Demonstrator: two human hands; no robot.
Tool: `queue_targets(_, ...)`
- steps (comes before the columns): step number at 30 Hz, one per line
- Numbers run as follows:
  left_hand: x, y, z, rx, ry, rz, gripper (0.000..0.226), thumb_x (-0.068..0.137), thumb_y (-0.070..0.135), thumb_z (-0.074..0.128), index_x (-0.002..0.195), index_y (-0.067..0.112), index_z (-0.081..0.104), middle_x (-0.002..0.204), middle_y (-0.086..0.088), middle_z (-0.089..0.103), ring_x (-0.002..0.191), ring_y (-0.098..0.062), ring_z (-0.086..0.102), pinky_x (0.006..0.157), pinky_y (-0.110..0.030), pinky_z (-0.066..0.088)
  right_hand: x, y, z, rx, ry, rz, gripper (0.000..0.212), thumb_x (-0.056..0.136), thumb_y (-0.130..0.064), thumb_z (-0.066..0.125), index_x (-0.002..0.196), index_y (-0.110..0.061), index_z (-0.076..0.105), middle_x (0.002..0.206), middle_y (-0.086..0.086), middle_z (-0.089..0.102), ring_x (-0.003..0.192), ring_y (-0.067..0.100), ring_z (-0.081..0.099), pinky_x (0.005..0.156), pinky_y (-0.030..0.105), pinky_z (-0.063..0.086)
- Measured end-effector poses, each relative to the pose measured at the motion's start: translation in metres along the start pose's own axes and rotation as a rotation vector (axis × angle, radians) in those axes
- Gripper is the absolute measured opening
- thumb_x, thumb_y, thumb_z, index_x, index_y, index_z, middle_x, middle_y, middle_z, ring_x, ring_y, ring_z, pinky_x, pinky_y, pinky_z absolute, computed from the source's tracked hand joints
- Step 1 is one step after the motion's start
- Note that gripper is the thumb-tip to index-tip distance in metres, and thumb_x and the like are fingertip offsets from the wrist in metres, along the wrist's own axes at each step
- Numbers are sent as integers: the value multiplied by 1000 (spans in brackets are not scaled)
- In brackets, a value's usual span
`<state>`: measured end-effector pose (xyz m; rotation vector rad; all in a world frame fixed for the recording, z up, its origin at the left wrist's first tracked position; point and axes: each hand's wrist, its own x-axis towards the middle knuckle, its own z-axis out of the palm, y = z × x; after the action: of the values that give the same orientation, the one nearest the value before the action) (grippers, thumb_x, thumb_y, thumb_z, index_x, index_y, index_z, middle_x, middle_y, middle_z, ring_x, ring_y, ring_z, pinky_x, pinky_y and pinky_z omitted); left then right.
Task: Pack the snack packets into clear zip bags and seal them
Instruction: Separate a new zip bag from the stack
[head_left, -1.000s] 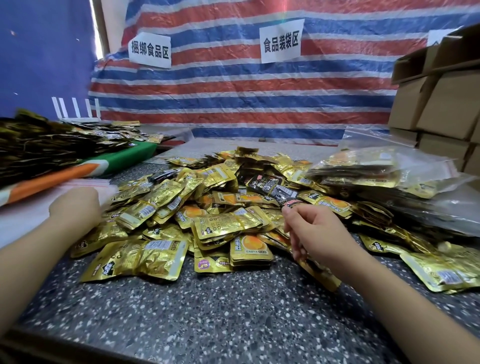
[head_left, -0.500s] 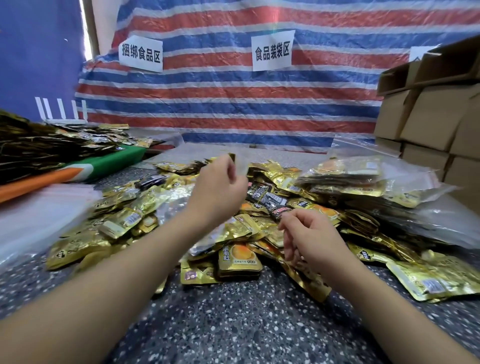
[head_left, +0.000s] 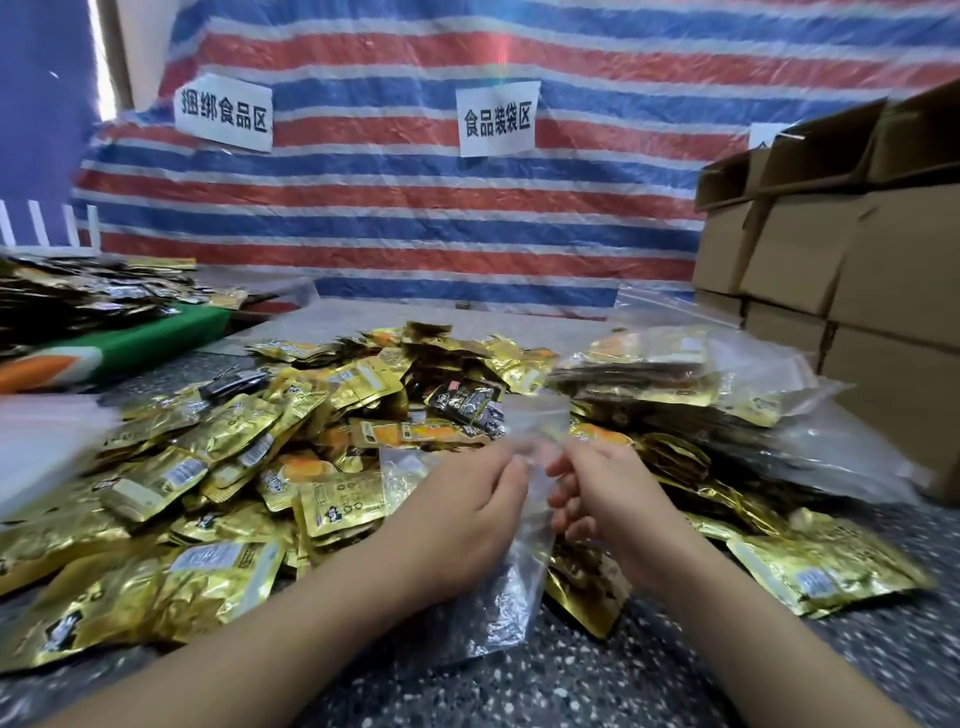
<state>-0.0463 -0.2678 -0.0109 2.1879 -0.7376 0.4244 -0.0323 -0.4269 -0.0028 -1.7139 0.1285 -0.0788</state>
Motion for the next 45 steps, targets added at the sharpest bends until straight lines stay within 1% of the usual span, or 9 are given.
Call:
queue_targets(3, -2, 4, 1, -12, -19, 31, 54, 96, 41, 27, 148, 31, 39, 117, 6, 65, 92, 13, 52, 77, 2, 33, -3, -3, -1, 19, -14, 7, 30, 102, -27, 41, 83, -8, 56, 51, 3, 59, 40, 17, 55, 37, 20, 38)
queue_targets(7, -3, 14, 2, -157, -21, 133, 48, 100, 28, 33, 145, 44, 39, 117, 43, 50, 114, 24, 43, 89, 5, 28, -8, -11, -5, 144, -25, 62, 42, 103, -41, 41, 89, -4, 55, 55, 10, 64, 46, 24, 63, 43, 25, 48)
queue_targets(11, -3, 15, 3, -140, -76, 135, 48, 102, 32, 32, 149, 34, 37, 147, 23, 42, 136, 10, 31, 113, -15, 27, -10, -19, -6, 284, -179, 96, 75, 101, -62, 29, 114, 4, 61, 82, 21, 72, 58, 24, 68, 49, 28, 54)
queue_targets(15, -6, 14, 3, 26, -94, 137, 55, 97, 42, 26, 152, 35, 30, 148, 30, 26, 131, 29, 8, 106, 2, 7, -11, -21, -14, 381, -237, 124, 86, 95, -72, 25, 117, 3, 62, 89, 24, 72, 61, 28, 69, 49, 31, 56)
queue_targets(24, -8, 15, -1, 261, -220, 214, 51, 105, 40, 29, 155, 37, 18, 161, 15, 18, 134, 13, 9, 95, 8, -9, -11, -27, -27, 109, 38, 35, 27, 102, -23, 46, 96, -2, 63, 58, 3, 65, 52, 17, 62, 52, 30, 50)
queue_targets(30, -6, 14, 0, 114, -102, 161, 59, 95, 65, 14, 143, 39, 37, 130, 36, 34, 111, 41, 10, 91, 11, 5, -10, -28, -29, 162, -51, -71, 32, 103, -18, 47, 103, 9, 65, 81, 18, 65, 64, 23, 63, 59, 34, 55)
queue_targets(35, 0, 10, -1, -8, 122, 81, 23, 100, 37, 46, 107, 27, 66, 109, 18, 62, 104, 9, 50, 94, -17, 40, -14, -26, -26, 202, -184, -198, 23, 100, -14, 54, 92, 1, 68, 73, 14, 68, 57, 16, 64, 53, 24, 54)
queue_targets(41, 2, 14, -8, 0, 349, 163, 17, 92, 32, 61, 81, 19, 59, 77, 10, 56, 77, -9, 53, 66, -22, 43, -19, -24, -16, 163, -175, -276, 15, 99, -10, 54, 97, 2, 63, 69, 11, 70, 58, 15, 67, 54, 22, 54)
queue_targets(45, 2, 12, -8, -9, 278, 189, 27, 89, 34, 65, 70, 18, 54, 65, 9, 50, 66, -11, 48, 57, -21, 37, -22, -21, -11, 127, -204, -325, 17, 98, -9, 56, 92, 1, 68, 76, 13, 70, 63, 13, 66, 59, 24, 56)
